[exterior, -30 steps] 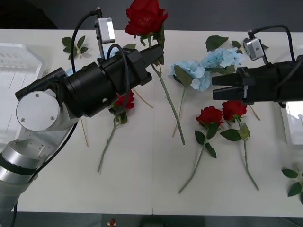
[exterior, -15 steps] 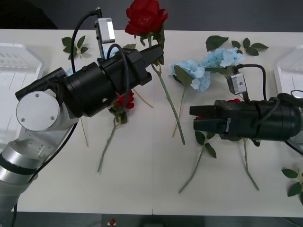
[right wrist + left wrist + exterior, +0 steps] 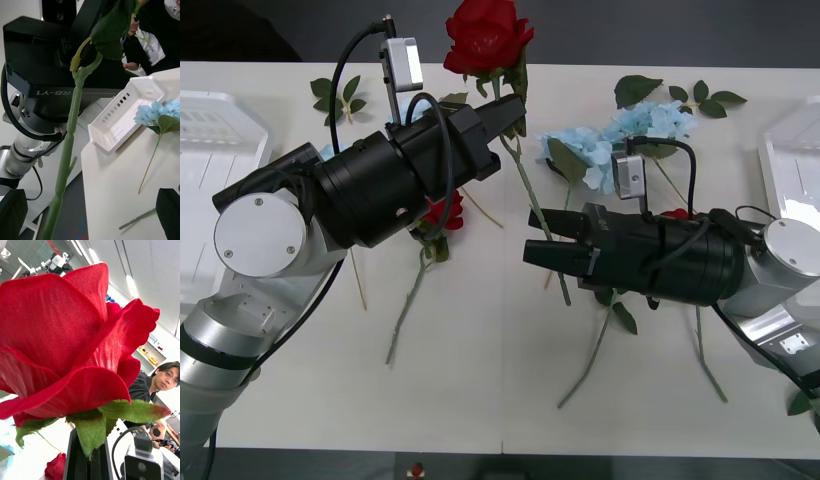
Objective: Put the red flowers into the right box and the blue flowers into the left box
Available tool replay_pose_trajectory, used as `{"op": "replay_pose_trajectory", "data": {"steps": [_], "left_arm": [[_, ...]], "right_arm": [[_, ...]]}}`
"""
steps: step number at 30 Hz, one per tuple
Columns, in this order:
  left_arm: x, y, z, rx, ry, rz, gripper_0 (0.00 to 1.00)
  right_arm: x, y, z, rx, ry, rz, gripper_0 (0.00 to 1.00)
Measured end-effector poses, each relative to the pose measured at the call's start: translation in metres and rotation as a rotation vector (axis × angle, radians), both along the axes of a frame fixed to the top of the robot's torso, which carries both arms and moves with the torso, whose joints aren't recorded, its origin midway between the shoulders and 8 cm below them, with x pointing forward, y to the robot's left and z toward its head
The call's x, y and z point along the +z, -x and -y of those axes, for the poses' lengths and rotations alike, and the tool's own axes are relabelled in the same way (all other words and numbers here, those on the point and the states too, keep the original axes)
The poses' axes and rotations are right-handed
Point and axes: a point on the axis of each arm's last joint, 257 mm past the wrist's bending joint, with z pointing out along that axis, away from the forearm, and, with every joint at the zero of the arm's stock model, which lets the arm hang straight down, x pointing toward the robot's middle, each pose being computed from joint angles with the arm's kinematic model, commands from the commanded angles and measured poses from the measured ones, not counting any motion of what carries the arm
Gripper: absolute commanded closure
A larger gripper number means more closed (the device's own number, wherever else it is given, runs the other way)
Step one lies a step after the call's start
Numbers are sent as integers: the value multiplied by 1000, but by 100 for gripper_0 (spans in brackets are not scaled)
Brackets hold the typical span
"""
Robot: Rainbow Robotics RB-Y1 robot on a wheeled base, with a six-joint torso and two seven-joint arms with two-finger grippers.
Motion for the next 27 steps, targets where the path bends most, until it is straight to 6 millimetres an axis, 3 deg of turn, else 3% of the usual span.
{"op": "replay_pose_trajectory", "data": {"steps": [1, 3, 4, 6, 12, 22, 23, 26, 27], "left_arm": [[0, 0, 0, 0, 0, 0, 100], [0, 0, 0, 0, 0, 0, 100], [0, 0, 0, 0, 0, 0, 100], [0, 0, 0, 0, 0, 0, 100], [0, 0, 0, 0, 0, 0, 100], [0, 0, 0, 0, 0, 0, 98], [0, 0, 0, 0, 0, 0, 87], [0, 0, 0, 0, 0, 0, 32], [0, 0, 0, 0, 0, 0, 18]], "right_arm": [[1, 0, -4, 3, 0, 8, 9], [4, 0, -11, 8, -5, 20, 45], [6, -1, -14, 8, -9, 24, 55], [9, -5, -17, -4, -14, 26, 70], [6, -4, -28, 2, -9, 20, 97], [5, -5, -29, -4, -9, 16, 100], [5, -5, -29, -4, -9, 16, 100], [5, -6, -29, -7, -9, 16, 100], [5, -7, -29, -12, -10, 16, 100]]}}
